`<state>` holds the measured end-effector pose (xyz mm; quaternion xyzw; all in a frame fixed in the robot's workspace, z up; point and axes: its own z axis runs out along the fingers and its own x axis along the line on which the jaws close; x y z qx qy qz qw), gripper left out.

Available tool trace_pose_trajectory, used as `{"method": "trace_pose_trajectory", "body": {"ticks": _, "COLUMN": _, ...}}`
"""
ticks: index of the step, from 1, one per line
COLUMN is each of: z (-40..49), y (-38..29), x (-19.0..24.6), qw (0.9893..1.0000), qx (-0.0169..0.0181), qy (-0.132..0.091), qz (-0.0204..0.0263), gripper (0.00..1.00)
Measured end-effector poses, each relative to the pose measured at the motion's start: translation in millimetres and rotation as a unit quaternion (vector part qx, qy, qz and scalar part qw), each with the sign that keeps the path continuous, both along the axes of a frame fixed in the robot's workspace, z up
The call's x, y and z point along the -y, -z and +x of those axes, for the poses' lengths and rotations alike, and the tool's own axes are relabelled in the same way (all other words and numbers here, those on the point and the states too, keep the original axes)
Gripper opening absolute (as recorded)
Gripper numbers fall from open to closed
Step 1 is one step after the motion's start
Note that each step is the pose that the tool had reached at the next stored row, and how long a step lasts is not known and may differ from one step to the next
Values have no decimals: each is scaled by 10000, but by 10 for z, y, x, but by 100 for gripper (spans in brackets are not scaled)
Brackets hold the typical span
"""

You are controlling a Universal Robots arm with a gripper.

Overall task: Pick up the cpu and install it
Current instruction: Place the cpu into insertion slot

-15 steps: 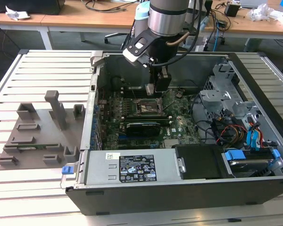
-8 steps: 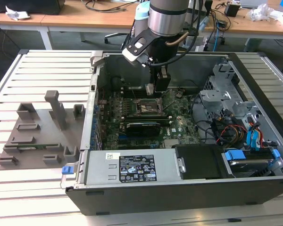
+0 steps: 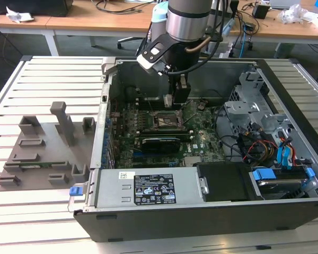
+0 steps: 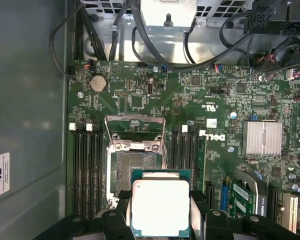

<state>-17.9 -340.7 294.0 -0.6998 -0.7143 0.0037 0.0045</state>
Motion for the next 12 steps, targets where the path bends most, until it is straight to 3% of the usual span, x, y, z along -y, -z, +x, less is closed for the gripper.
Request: {"method": "trace_pose_trajectory", "body": {"ticks": 12, "z": 0, "y": 33, "x": -13, "qw": 10000, "qx": 1, "qy": 1, "qz": 1, "gripper": 55}}
